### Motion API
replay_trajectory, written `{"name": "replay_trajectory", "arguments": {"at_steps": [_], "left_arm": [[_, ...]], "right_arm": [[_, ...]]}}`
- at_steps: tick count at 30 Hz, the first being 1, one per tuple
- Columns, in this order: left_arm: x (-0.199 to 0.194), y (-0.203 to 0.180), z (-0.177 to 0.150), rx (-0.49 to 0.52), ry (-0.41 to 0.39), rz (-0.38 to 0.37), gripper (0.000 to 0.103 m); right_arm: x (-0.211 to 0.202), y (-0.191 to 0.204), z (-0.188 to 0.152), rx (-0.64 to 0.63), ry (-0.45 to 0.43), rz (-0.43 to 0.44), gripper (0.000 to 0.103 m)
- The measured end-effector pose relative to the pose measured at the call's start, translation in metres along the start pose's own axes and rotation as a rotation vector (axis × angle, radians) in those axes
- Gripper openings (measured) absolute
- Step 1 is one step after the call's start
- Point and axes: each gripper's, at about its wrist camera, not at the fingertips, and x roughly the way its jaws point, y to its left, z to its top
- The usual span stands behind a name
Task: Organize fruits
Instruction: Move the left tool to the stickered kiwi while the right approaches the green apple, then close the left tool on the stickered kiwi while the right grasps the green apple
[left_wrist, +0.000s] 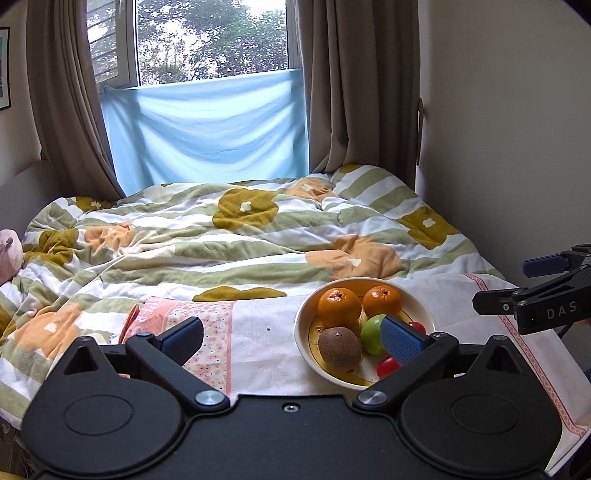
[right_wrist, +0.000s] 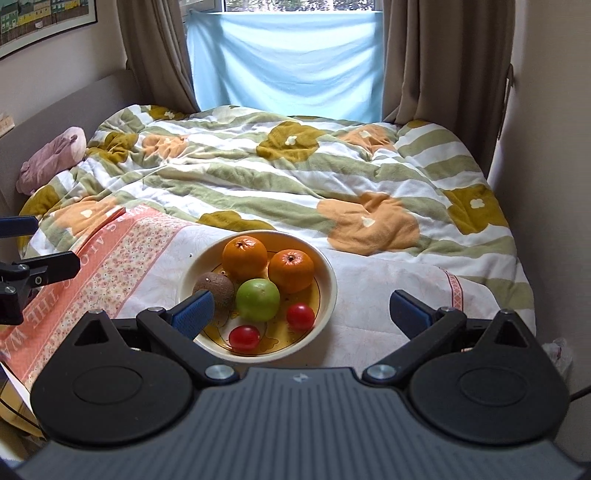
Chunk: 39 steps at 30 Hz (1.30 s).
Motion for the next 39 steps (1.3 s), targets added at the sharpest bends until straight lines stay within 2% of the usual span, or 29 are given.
{"name": "replay_trajectory", "arguments": {"at_steps": [5, 12, 25, 28, 34, 39], "left_arm": [[-0.006, 0.018, -0.005, 0.068, 0.016, -0.089, 0.103], [0.006, 0.03, -0.02, 0.144, 0.087, -0.234, 0.103], [0.068, 0.02, -0.071, 0.291, 0.229, -0.447, 0.098], [0.085, 0.014, -0.081, 0.306, 0.247, -0.471, 0.097], [0.11, 0.006, -0.088, 0.338, 0.259, -0.468, 0.096], [0.126, 0.003, -0.093, 0.327, 0.296, -0.493, 0.089]], "right_arm": [[-0.015, 0.021, -0.009, 0.096, 0.018, -0.048, 0.103], [-0.019, 0.051, -0.03, 0.212, 0.051, -0.126, 0.103], [0.012, 0.079, -0.087, 0.396, 0.11, -0.224, 0.103], [0.025, 0.08, -0.096, 0.432, 0.122, -0.233, 0.103], [0.046, 0.079, -0.105, 0.488, 0.135, -0.233, 0.103], [0.058, 0.078, -0.109, 0.5, 0.149, -0.222, 0.103]]}}
